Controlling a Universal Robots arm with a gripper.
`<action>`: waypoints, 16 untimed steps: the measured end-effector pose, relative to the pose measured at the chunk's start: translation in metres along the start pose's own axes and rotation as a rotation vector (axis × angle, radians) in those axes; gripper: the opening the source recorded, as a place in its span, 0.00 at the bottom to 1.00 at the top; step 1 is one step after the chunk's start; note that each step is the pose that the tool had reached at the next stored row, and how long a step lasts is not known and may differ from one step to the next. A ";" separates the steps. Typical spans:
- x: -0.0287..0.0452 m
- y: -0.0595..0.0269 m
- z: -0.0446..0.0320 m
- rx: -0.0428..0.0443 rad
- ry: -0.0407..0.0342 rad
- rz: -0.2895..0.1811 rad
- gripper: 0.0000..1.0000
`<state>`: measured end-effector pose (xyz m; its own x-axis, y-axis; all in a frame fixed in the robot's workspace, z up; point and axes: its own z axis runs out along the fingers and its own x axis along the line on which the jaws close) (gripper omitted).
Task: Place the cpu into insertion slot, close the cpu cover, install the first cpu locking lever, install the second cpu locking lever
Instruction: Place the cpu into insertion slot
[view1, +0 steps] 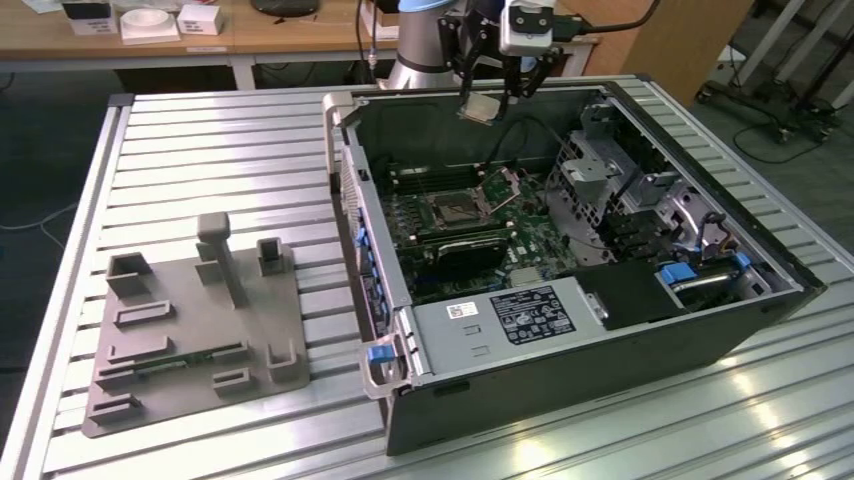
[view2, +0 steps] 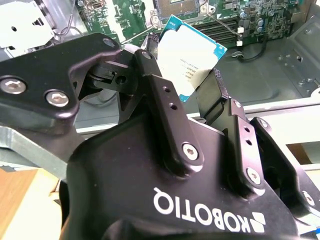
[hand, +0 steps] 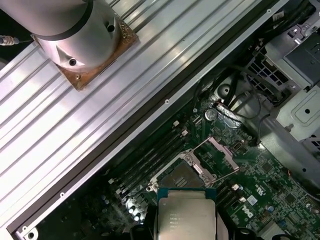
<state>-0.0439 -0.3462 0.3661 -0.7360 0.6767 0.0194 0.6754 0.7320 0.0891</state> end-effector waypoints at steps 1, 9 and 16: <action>0.0000 0.0000 0.0000 -0.0001 -0.0003 0.003 0.54; 0.0000 0.0000 0.0001 -0.0006 -0.0027 0.030 0.54; 0.0000 0.0000 0.0001 -0.0010 -0.0047 0.052 0.54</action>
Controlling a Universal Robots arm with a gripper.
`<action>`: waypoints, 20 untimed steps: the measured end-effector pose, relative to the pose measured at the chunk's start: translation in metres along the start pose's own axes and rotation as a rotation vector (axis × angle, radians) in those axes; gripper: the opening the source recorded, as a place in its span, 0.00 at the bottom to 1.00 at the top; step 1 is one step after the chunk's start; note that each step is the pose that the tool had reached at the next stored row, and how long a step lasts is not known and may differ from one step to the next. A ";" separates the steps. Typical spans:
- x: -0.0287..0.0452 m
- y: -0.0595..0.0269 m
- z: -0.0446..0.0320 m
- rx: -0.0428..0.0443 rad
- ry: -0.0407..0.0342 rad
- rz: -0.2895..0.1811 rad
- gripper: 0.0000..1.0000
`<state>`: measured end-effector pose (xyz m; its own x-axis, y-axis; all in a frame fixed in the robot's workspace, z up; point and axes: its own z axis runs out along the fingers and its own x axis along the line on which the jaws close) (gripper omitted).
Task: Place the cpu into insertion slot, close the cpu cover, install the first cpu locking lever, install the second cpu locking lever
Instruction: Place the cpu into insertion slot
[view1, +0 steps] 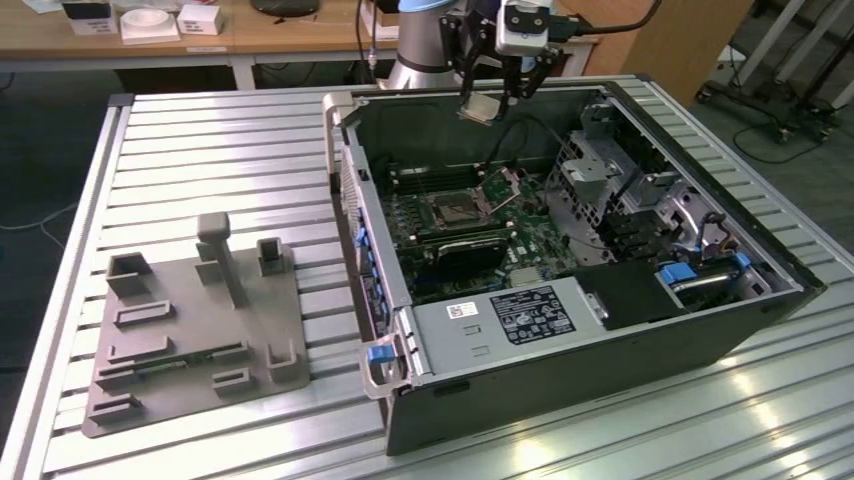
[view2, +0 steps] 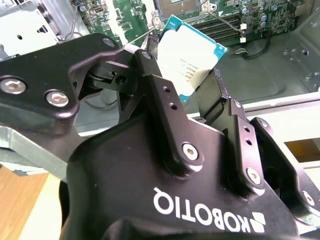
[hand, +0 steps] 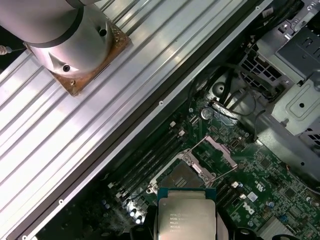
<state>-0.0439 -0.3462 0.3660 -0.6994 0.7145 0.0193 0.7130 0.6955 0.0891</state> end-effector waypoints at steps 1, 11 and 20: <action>0.0000 0.0000 0.0000 0.0000 -0.0003 0.003 0.54; 0.0000 0.0000 0.0000 -0.0008 -0.0034 0.038 0.54; 0.0000 0.0000 0.0000 -0.0010 -0.0047 0.053 0.54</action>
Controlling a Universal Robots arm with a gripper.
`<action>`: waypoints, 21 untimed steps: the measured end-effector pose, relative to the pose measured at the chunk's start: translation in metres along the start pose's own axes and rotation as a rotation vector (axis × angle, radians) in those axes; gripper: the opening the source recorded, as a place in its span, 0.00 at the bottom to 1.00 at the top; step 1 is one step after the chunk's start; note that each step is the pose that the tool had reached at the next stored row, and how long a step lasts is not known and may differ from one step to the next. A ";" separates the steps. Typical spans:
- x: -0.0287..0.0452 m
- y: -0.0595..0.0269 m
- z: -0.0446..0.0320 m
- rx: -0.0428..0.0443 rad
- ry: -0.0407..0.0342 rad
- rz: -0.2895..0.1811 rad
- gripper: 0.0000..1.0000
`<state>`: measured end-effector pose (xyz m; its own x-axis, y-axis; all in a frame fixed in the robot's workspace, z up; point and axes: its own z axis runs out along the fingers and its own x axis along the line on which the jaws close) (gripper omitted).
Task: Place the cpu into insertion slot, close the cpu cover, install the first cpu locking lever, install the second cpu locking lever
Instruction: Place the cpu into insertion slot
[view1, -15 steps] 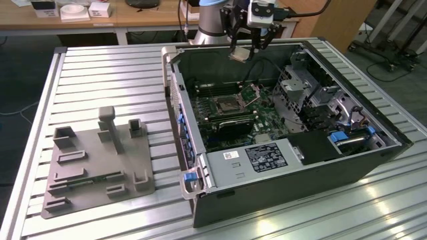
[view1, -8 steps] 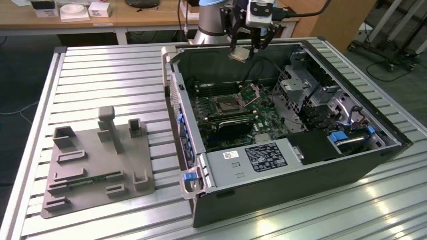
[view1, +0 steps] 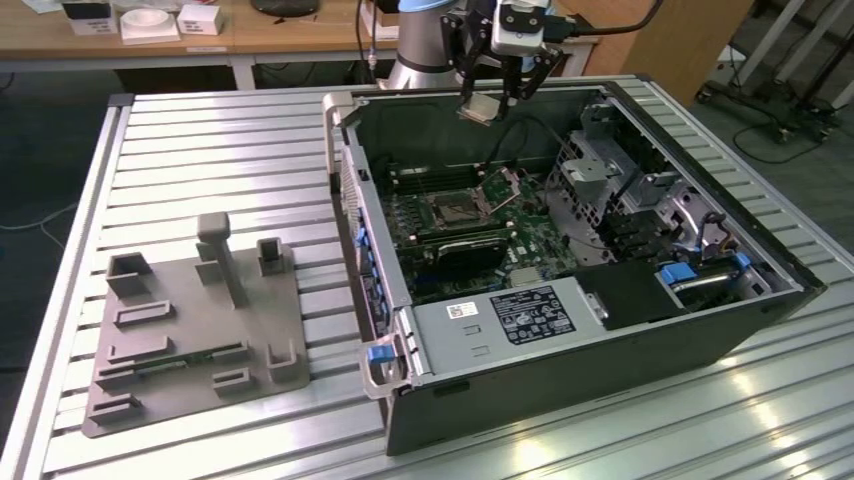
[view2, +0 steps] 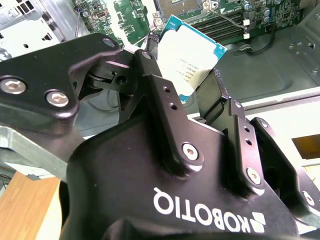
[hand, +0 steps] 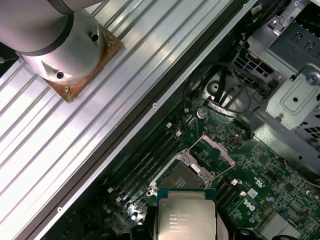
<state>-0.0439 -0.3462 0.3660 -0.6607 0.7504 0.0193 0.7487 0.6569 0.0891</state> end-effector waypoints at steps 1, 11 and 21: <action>0.0000 0.0000 0.0000 0.0000 0.0000 0.000 0.54; 0.0000 0.0000 0.0000 -0.0001 -0.0005 0.006 0.54; 0.0008 -0.0009 0.0001 -0.0010 -0.0056 0.062 0.54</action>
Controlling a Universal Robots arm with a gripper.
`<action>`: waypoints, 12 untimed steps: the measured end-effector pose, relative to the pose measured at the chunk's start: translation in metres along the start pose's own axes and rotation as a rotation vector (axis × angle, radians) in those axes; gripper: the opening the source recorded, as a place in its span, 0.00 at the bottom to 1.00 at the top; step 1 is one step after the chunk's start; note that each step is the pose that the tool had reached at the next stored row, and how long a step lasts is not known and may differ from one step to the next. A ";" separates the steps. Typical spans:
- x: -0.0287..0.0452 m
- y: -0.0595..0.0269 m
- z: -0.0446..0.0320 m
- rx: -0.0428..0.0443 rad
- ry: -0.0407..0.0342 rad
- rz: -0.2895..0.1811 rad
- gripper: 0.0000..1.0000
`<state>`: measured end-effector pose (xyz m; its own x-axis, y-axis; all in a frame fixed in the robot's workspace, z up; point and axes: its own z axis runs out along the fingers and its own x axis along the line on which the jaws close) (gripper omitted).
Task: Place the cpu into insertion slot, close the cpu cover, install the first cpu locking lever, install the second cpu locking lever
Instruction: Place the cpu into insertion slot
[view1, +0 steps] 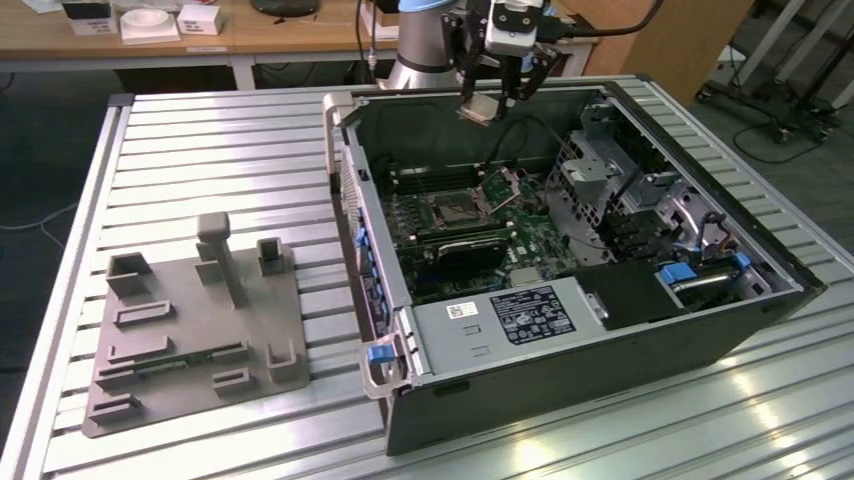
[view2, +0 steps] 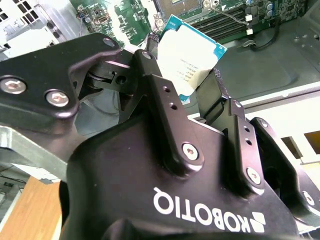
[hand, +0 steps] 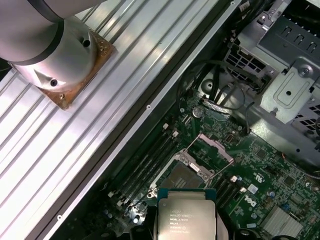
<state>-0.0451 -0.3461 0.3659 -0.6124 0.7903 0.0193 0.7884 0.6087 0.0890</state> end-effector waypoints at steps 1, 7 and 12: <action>0.0003 -0.0004 0.0000 -0.0002 -0.0002 0.003 0.54; 0.0017 -0.0023 -0.0001 -0.0003 -0.0008 0.009 0.54; 0.0021 -0.0027 -0.0002 -0.0004 -0.0010 0.012 0.54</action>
<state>-0.0486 -0.3462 0.3658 -0.6031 0.7974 0.0193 0.7954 0.5994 0.0892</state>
